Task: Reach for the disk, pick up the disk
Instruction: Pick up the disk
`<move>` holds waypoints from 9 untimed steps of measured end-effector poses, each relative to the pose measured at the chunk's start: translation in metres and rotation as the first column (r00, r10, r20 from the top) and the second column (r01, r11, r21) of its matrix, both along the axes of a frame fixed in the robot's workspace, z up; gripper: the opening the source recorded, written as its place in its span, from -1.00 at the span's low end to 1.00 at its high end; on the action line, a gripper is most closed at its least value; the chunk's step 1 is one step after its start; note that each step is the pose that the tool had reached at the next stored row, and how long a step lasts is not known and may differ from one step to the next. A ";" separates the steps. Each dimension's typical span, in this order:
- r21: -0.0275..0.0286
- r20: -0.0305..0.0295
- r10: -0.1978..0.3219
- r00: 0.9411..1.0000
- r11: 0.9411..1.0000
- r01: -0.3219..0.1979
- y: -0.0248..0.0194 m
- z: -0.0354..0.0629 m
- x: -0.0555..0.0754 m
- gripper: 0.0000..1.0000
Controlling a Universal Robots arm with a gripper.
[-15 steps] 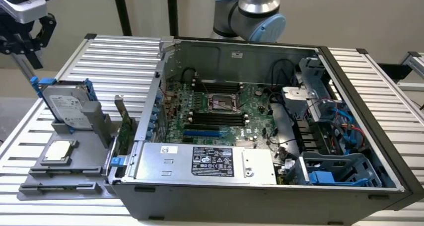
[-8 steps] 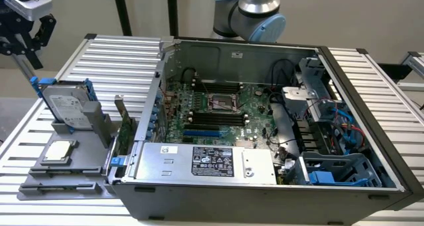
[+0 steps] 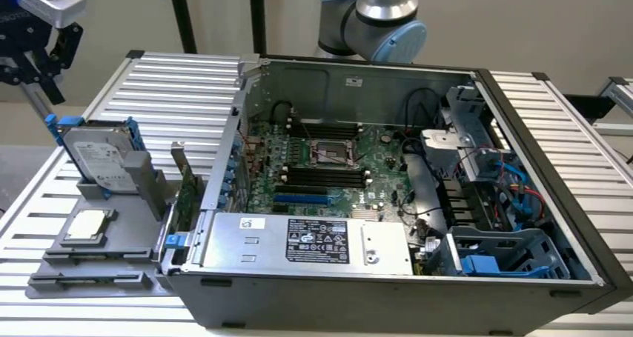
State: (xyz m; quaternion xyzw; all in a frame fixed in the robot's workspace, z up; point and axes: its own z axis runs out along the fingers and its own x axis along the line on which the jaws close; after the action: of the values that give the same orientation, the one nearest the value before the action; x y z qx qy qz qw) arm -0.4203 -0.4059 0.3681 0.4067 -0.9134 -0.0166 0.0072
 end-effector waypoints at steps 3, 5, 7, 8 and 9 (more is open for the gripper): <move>0.000 0.000 0.054 0.999 0.999 -0.054 0.0000 -0.0011 0.000 -0.79; 0.000 0.000 0.091 0.996 0.996 -0.091 0.0000 -0.0018 0.000 -0.79; 0.000 0.000 0.127 0.992 0.992 -0.127 0.0000 -0.0025 0.000 -0.79; 0.000 0.000 0.145 0.989 0.989 -0.145 0.0000 -0.0028 0.000 -0.79; 0.000 0.000 0.163 0.987 0.987 -0.163 0.0000 -0.0032 0.000 -0.79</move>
State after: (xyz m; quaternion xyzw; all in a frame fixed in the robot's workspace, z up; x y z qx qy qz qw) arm -0.4203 -0.4059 0.3649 0.4802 -0.8770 -0.0159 0.0085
